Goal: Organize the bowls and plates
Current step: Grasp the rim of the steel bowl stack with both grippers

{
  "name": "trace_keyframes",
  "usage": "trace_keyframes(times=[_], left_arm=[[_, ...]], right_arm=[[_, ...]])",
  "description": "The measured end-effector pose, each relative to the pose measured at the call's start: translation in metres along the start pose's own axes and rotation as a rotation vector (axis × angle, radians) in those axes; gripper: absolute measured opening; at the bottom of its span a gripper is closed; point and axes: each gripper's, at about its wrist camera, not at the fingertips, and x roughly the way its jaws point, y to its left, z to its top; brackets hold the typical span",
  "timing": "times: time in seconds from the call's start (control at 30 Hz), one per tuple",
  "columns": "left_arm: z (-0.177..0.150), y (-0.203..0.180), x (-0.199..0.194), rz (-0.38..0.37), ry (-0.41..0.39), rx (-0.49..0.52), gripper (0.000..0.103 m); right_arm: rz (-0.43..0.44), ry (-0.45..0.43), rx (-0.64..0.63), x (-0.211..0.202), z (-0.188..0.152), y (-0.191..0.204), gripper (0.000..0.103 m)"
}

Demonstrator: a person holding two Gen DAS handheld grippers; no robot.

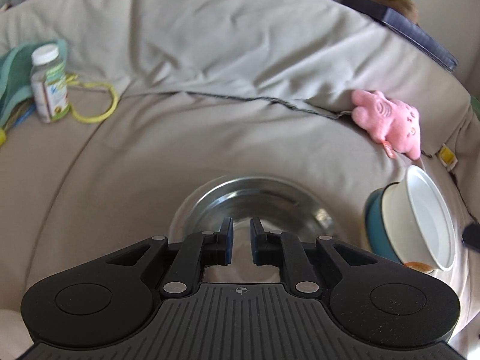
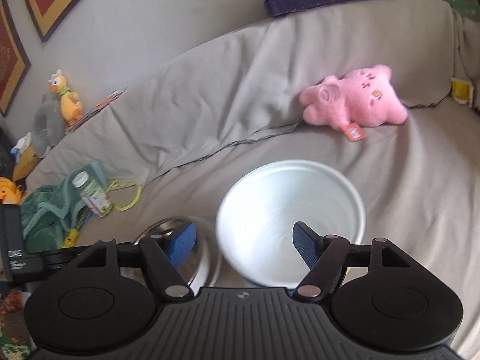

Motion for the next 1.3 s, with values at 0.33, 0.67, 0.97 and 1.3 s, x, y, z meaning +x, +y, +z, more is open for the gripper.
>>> trace_keyframes(times=[0.33, 0.67, 0.97, 1.3], left_arm=[[-0.01, 0.059, 0.008, -0.07, 0.055, -0.085, 0.015], [0.007, 0.085, 0.026, -0.204, 0.099, -0.087, 0.017], [0.017, 0.085, 0.069, -0.195, 0.159, 0.004, 0.043], [0.022, 0.083, 0.107, -0.248, 0.259, 0.01, 0.045]], right_arm=[[0.056, 0.191, 0.123, 0.04, -0.052, 0.05, 0.076], [-0.035, 0.25, 0.154, 0.1, -0.082, 0.076, 0.076], [-0.063, 0.286, 0.144, 0.13, -0.092, 0.09, 0.076], [-0.04, 0.282, 0.16, 0.15, -0.097, 0.094, 0.077]])
